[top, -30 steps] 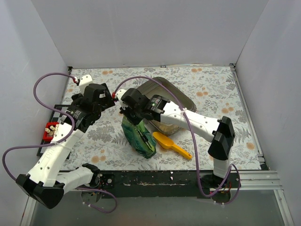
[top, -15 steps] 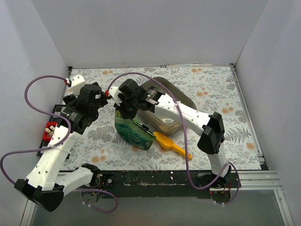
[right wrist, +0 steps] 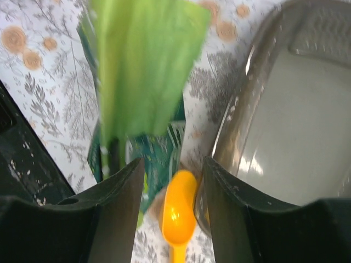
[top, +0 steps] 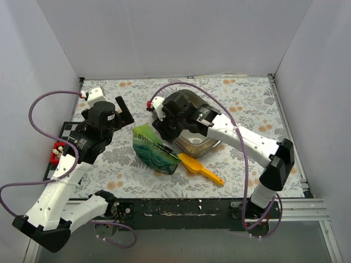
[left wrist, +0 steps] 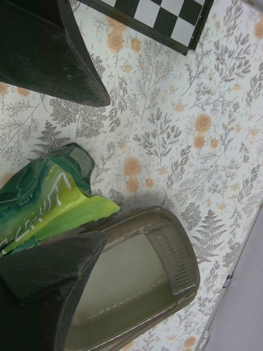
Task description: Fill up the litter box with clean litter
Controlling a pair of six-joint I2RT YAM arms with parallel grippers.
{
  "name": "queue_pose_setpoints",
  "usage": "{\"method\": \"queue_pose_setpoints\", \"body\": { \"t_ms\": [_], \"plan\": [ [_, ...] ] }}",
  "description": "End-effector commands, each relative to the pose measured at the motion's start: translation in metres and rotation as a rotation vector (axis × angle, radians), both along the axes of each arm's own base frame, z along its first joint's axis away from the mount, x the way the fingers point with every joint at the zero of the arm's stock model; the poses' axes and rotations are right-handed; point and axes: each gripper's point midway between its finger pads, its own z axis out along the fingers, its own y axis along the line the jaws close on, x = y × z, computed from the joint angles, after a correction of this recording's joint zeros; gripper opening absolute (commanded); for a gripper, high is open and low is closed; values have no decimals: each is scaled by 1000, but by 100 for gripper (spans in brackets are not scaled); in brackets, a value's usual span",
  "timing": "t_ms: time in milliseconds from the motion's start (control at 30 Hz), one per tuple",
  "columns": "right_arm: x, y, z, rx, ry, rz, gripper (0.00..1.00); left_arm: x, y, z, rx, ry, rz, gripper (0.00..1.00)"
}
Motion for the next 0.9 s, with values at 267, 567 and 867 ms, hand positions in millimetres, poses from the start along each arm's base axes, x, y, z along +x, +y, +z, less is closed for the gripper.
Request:
{"method": "queue_pose_setpoints", "body": {
  "t_ms": [267,567,867],
  "plan": [
    [-50,-44,40,89,79,-31,58,7,-25,-24,10,63,-126,98],
    [-75,-30,25,49,113,-1,63,8,-33,-41,-6,105,-154,98],
    [-69,-23,1,-29,83,-30,65,8,-39,-50,-20,127,-170,98]
  ]
}}
